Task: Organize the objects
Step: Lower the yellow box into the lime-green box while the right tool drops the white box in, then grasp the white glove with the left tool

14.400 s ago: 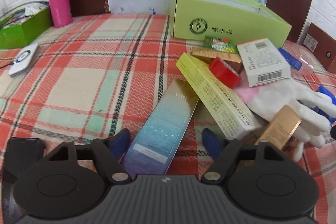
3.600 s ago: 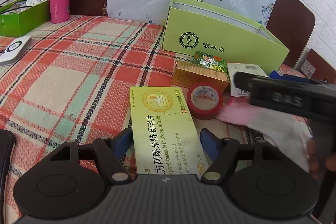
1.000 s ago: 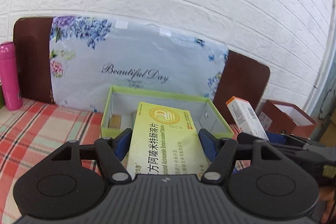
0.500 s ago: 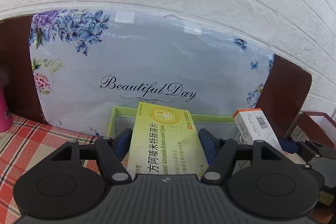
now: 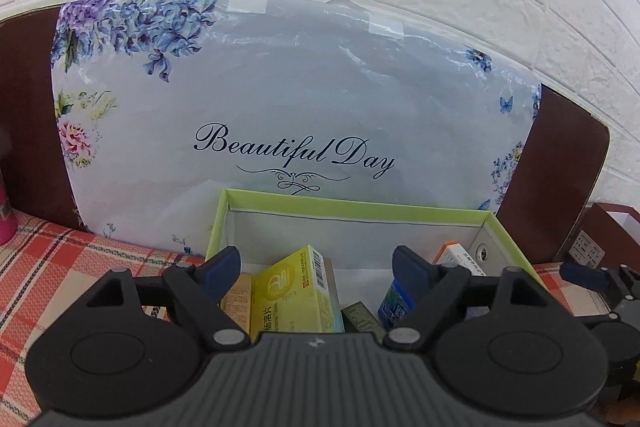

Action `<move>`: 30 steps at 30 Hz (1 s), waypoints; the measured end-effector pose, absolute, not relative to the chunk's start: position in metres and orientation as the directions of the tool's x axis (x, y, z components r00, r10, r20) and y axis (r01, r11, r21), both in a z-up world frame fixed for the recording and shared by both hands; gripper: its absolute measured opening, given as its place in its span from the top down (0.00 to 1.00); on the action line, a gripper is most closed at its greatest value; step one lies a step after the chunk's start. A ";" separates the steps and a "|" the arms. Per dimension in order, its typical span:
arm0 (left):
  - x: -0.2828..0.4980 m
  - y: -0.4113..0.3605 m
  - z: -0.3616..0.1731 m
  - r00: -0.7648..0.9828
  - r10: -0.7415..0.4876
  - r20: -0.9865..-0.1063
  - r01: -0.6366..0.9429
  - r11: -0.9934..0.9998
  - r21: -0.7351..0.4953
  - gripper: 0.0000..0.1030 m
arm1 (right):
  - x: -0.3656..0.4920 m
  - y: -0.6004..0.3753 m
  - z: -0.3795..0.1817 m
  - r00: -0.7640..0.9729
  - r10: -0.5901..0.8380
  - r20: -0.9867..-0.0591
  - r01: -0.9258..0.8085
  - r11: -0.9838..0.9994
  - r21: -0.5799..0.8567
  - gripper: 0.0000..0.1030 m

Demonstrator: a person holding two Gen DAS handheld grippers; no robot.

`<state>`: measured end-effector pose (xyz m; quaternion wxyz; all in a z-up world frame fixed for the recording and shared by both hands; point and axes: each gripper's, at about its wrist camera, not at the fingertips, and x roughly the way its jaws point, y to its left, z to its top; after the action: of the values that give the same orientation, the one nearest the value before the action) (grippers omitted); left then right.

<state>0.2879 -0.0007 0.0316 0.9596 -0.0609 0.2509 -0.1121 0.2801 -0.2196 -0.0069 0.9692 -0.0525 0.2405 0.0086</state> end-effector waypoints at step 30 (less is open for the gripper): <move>0.081 -0.008 -0.015 0.738 -0.317 -0.595 0.181 0.943 -0.279 0.16 | 0.048 -0.258 -0.019 0.891 0.115 -0.438 -0.061 0.989 0.136 0.00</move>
<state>0.0811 -0.0083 -0.0150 0.9267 -0.1017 0.3358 -0.1343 0.0478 -0.2576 -0.0189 0.9707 0.0594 0.2285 0.0452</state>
